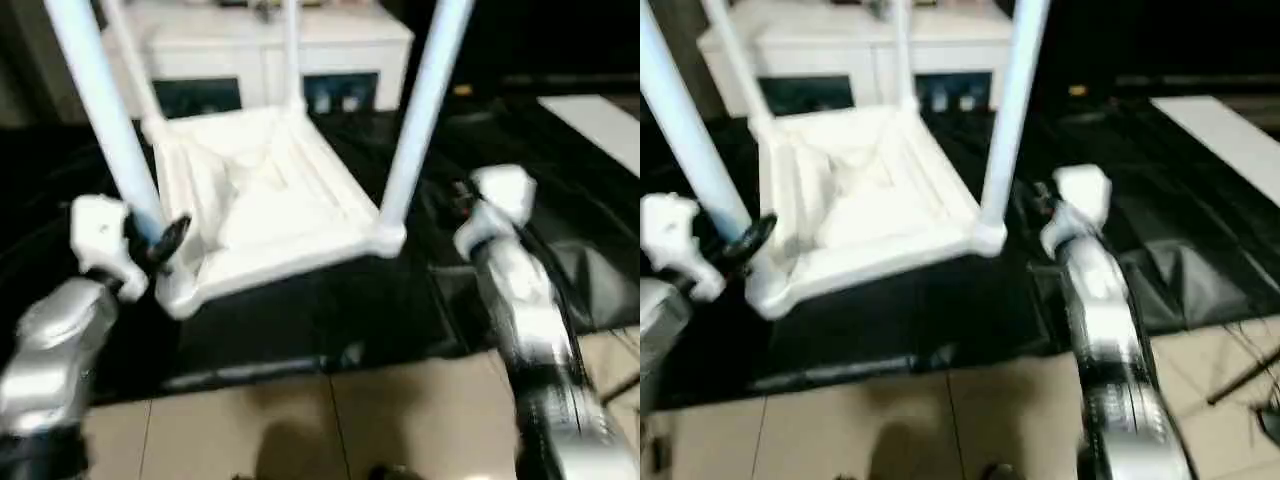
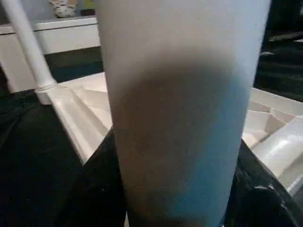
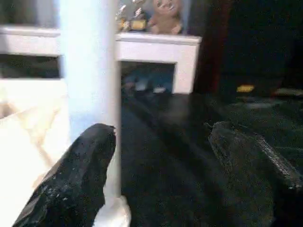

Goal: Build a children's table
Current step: Flip table

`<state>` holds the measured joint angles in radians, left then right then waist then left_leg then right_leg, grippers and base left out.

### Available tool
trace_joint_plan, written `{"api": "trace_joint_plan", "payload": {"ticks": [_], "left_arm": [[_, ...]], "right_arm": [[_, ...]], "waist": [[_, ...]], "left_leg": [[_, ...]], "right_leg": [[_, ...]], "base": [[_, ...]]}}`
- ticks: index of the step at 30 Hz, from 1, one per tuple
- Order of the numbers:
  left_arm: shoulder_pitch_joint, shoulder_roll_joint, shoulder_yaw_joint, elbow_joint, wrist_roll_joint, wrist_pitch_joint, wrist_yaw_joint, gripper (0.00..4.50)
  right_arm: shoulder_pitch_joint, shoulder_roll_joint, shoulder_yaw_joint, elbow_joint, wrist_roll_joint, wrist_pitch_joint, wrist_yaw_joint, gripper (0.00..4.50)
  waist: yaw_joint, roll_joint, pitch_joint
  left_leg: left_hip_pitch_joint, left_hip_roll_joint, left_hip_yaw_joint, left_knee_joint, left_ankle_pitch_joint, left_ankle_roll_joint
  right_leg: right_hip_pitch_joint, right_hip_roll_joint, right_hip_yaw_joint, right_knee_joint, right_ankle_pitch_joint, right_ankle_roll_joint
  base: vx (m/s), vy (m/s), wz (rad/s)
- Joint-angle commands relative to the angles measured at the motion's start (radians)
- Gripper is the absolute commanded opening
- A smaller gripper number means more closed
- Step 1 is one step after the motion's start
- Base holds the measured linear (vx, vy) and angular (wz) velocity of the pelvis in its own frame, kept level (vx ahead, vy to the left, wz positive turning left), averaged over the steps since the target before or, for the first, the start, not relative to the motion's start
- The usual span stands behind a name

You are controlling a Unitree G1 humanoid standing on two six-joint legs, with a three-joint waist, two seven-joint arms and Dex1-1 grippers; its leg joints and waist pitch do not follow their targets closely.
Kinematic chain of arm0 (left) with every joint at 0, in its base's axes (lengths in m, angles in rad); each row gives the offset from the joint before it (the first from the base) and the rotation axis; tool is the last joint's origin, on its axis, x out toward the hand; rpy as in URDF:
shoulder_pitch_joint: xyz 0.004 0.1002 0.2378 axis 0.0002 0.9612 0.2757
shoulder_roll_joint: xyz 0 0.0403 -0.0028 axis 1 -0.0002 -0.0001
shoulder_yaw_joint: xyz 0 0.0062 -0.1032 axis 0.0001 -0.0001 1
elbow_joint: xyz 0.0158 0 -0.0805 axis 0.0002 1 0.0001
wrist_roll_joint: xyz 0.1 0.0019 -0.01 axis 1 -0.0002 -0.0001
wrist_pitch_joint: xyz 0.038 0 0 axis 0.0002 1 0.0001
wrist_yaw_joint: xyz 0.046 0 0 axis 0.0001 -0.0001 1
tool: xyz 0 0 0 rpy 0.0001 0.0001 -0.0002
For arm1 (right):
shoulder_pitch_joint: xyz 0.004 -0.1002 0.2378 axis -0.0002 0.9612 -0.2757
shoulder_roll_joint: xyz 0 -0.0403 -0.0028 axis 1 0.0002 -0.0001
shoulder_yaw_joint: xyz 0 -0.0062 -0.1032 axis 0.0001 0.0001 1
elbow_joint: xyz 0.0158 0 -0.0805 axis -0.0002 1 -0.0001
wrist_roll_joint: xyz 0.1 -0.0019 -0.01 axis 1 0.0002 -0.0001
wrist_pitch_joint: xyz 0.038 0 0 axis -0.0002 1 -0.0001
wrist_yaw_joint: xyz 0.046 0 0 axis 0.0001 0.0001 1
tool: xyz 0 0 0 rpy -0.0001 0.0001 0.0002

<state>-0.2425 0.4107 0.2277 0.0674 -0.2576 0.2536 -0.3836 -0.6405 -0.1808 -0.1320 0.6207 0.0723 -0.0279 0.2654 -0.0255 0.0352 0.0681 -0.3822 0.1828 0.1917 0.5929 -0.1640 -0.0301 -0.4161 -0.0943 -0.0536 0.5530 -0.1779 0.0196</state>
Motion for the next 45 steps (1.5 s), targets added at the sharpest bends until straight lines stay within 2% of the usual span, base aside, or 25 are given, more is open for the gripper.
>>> {"api": "trace_joint_plan", "payload": {"ticks": [1, 2, 3, 4, 5, 6, 7, 8, 9, 10, 11, 12, 13, 17, 18, 19, 20, 31, 32, 34, 36, 41, 42, 43, 45], "left_arm": [[-0.009, 0.003, -0.003, 0.017, 0.03, -0.017, 0.028, 2.07], [-0.009, 0.003, -0.003, 0.023, 0.037, -0.019, 0.037, 2.06], [-0.008, 0.004, -0.003, 0.03, 0.047, -0.018, 0.049, 2.0], [-0.008, 0.004, -0.003, 0.03, 0.047, -0.018, 0.049, 1.97], [-0.008, 0.004, -0.002, 0.038, 0.056, -0.017, 0.064, 1.97], [-0.009, 0.005, -0.001, 0.04, 0.059, -0.017, 0.068, 1.95], [-0.011, 0.004, -0.001, 0.046, 0.063, -0.019, 0.074, 1.95], [-0.013, 0.003, 0.0, 0.049, 0.069, -0.021, 0.077, 1.95], [-0.013, 0.004, -0.001, 0.05, 0.072, -0.022, 0.077, 1.95], [-0.015, 0.005, -0.003, 0.052, 0.076, -0.024, 0.077, 1.95], [-0.016, 0.006, -0.004, 0.053, 0.077, -0.025, 0.077, 1.95], [-0.016, 0.009, -0.008, 0.055, 0.075, -0.027, 0.073, 1.95], [-0.013, 0.017, -0.015, 0.054, 0.07, -0.03, 0.058, 1.95], [-0.012, 0.03, -0.027, 0.055, 0.078, -0.03, 0.049, 1.95], [-0.013, 0.033, -0.026, 0.058, 0.085, -0.031, 0.057, 1.95], [-0.012, 0.043, -0.027, 0.059, 0.096, -0.032, 0.062, 1.95], [-0.012, 0.046, -0.025, 0.058, 0.095, -0.031, 0.061, 1.95], [0.001, 0.053, -0.044, 0.056, 0.129, -0.047, 0.097, 1.95], [0.002, 0.051, -0.05, 0.057, 0.137, -0.056, 0.1, 1.95], [0.004, 0.045, -0.058, 0.051, 0.143, -0.067, 0.105, 1.95], [0.007, 0.043, -0.063, 0.044, 0.146, -0.07, 0.108, 1.95], [0.036, 0.032, -0.087, -0.009, 0.167, -0.063, 0.133, 1.95], [0.036, 0.032, -0.087, -0.009, 0.167, -0.063, 0.133, 1.95], [0.047, 0.027, -0.093, -0.023, 0.171, -0.052, 0.143, 1.95], [0.053, 0.023, -0.097, -0.019, 0.179, -0.054, 0.155, 1.95]], "right_arm": [[-0.026, -0.01, 0.009, 0.066, 0.006, 0.023, 0.025, 3.49], [-0.046, -0.01, 0.012, 0.097, 0.008, 0.025, 0.041, 3.38], [-0.069, -0.01, 0.02, 0.136, 0.006, 0.023, 0.07, 3.3], [-0.069, -0.01, 0.02, 0.136, 0.006, 0.023, 0.07, 3.27], [-0.11, -0.009, 0.031, 0.2, 0.001, 0.007, 0.11, 3.27], [-0.126, -0.006, 0.032, 0.224, 0.002, 0.003, 0.129, 3.05], [-0.152, -0.004, 0.032, 0.265, 0.005, -0.005, 0.154, 3.05], [-0.173, -0.003, 0.033, 0.297, 0.003, -0.015, 0.167, 2.94], [-0.186, -0.003, 0.034, 0.316, -0.001, -0.022, 0.166, 2.88], [-0.205, -0.004, 0.031, 0.347, -0.006, -0.029, 0.161, 2.76], [-0.225, -0.004, 0.026, 0.377, -0.006, -0.034, 0.159, 2.7], [-0.246, -0.006, 0.021, 0.41, -0.006, -0.045, 0.153, 2.7], [-0.28, -0.007, 0.007, 0.458, 0.004, -0.059, 0.161, 2.62], [-0.316, -0.013, 0.003, 0.51, 0.0, -0.078, 0.158, 2.24], [-0.324, -0.014, 0.003, 0.52, 0.0, -0.081, 0.158, 2.24], [-0.339, -0.014, 0.0, 0.54, 0.001, -0.09, 0.161, 2.17], [-0.343, -0.013, -0.001, 0.546, 0.003, -0.094, 0.165, 2.0], [-0.338, -0.006, -0.007, 0.567, 0.015, -0.167, 0.203, 1.73], [-0.321, -0.008, -0.01, 0.546, 0.02, -0.175, 0.198, 1.73], [-0.284, -0.009, -0.015, 0.499, 0.029, -0.186, 0.194, 1.73], [-0.248, -0.007, -0.019, 0.45, 0.037, -0.186, 0.194, 1.73], [0.022, 0.023, -0.013, 0.054, 0.065, -0.114, 0.158, 1.73], [0.022, 0.023, -0.013, 0.054, 0.065, -0.114, 0.158, 1.73], [0.082, 0.033, -0.013, -0.035, 0.063, -0.094, 0.131, 1.73], [0.116, 0.048, -0.025, -0.091, 0.074, -0.08, 0.1, 1.73]], "waist": [[-0.01, 0.024, -0.048], [-0.012, 0.032, -0.043], [0.003, 0.044, -0.036], [0.003, 0.044, -0.036], [0.088, 0.032, -0.038], [0.073, -0.035, -0.068], [0.061, -0.05, -0.04], [0.055, -0.05, -0.056], [0.094, -0.036, -0.066], [0.094, -0.036, -0.066], [0.072, 0.004, -0.087], [0.065, 0.003, -0.088], [0.057, -0.008, -0.083], [0.059, -0.004, -0.075], [0.058, -0.002, -0.076], [0.058, -0.014, -0.076], [0.059, -0.007, -0.075], [0.06, -0.016, -0.077], [0.059, -0.029, -0.076], [0.066, -0.02, -0.077], [0.068, -0.026, -0.08], [0.081, -0.025, -0.089], [0.082, -0.028, -0.089], [0.082, -0.014, -0.086], [0.083, -0.021, -0.084]], "left_leg": [[0.059, 0.028, -0.035, -0.104, -0.776, -0.072], [0.055, 0.038, -0.037, -0.128, -0.833, -0.079], [0.012, 0.067, -0.021, -0.193, -0.905, -0.091], [0.012, 0.067, -0.021, -0.193, -0.905, -0.091], [-0.055, 0.083, 0.059, -0.253, -0.921, -0.073], [0.069, 0.042, 0.046, -0.109, -0.669, -0.09], [0.146, 0.013, 0.008, 0.097, -0.505, -0.07], [0.013, -0.038, -0.07, 0.134, -0.155, -0.006], [-0.045, -0.005, -0.086, 0.035, -0.132, -0.01], [-0.045, -0.005, -0.086, 0.035, -0.132, -0.01], [0.071, 0.026, -0.055, -0.017, -0.076, -0.004], [0.05, 0.036, -0.045, -0.027, -0.052, 0.031], [0.021, 0.028, -0.038, -0.026, -0.1, 0.05], [0.022, 0.032, -0.033, -0.032, -0.227, 0.024], [0.022, 0.034, -0.033, -0.032, -0.225, 0.016], [0.021, 0.035, -0.031, -0.034, -0.221, 0.017], [0.019, 0.037, -0.032, -0.035, -0.217, 0.013], [0.015, 0.039, -0.026, -0.034, -0.182, 0.018], [0.015, 0.039, -0.024, -0.034, -0.178, 0.023], [0.019, 0.041, -0.024, -0.033, -0.168, 0.025], [0.018, 0.043, -0.024, -0.035, -0.136, 0.029], [0.024, 0.045, -0.026, -0.033, -0.058, 0.046], [0.025, 0.043, -0.023, -0.032, -0.057, 0.05], [0.024, 0.042, -0.025, -0.035, -0.067, 0.044], [0.026, 0.044, -0.023, -0.039, -0.112, 0.026]], "right_leg": [[0.016, -0.015, -0.025, -0.087, -0.539, -0.082], [0.03, -0.001, -0.047, -0.075, -0.504, -0.084], [0.08, 0.022, -0.065, 0.019, -0.37, -0.107], [0.08, 0.022, -0.065, 0.019, -0.37, -0.107], [0.124, 0.024, -0.045, 0.185, -0.198, -0.09], [0.018, -0.025, 0.042, 0.062, -0.653, -0.016], [-0.106, -0.133, 0.054, -0.13, -1.051, -0.032], [0.013, -0.136, 0.126, -0.096, -1.174, -0.013], [0.091, -0.119, 0.112, -0.024, -0.821, -0.045], [0.091, -0.119, 0.112, -0.024, -0.821, -0.045], [0.003, -0.007, 0.045, 0.031, -0.157, -0.224], [0.027, -0.011, 0.037, 0.043, 0.025, -0.313], [0.045, -0.018, 0.042, 0.039, 0.026, -0.347], [0.045, -0.031, 0.045, 0.017, -0.147, -0.332], [0.045, -0.03, 0.045, 0.017, -0.15, -0.328], [0.046, -0.03, 0.043, 0.016, -0.151, -0.325], [0.047, -0.033, 0.042, 0.017, -0.159, -0.321], [0.049, -0.036, 0.041, 0.017, -0.154, -0.308], [0.048, -0.035, 0.041, 0.016, -0.156, -0.305], [0.045, -0.038, 0.042, 0.016, -0.161, -0.297], [0.049, -0.036, 0.041, 0.023, -0.107, -0.293], [0.049, -0.028, 0.04, 0.037, 0.04, -0.284], [0.048, -0.028, 0.04, 0.036, 0.051, -0.293], [0.048, -0.028, 0.04, 0.034, 0.037, -0.296], [0.049, -0.029, 0.041, 0.025, -0.003, -0.285]], "base": [[0.0, 0.0, 0.0], [0.0, 0.0, 0.0], [-0.064, -0.013, -0.09], [-0.09, -0.024, 0.02], [-0.09, -0.024, 0.02], [0.023, -0.14, 0.08], [0.039, -0.164, -0.15], [0.039, -0.164, -0.15], [0.066, -0.044, -0.32], [0.061, -0.061, 0.17], [0.061, -0.061, 0.17], [-0.041, -0.075, 0.35], [0.0, 0.0, 0.0], [0.0, 0.0, 0.0], [0.0, 0.0, 0.0], [0.0, 0.0, 0.0], [0.0, 0.0, 0.0], [0.0, 0.0, 0.0], [0.0, 0.0, 0.0], [0.0, 0.0, 0.0], [0.0, 0.0, 0.0], [0.0, 0.0, 0.0], [0.0, 0.0, 0.0], [0.0, 0.0, 0.0], [0.0, 0.0, 0.0]]}}
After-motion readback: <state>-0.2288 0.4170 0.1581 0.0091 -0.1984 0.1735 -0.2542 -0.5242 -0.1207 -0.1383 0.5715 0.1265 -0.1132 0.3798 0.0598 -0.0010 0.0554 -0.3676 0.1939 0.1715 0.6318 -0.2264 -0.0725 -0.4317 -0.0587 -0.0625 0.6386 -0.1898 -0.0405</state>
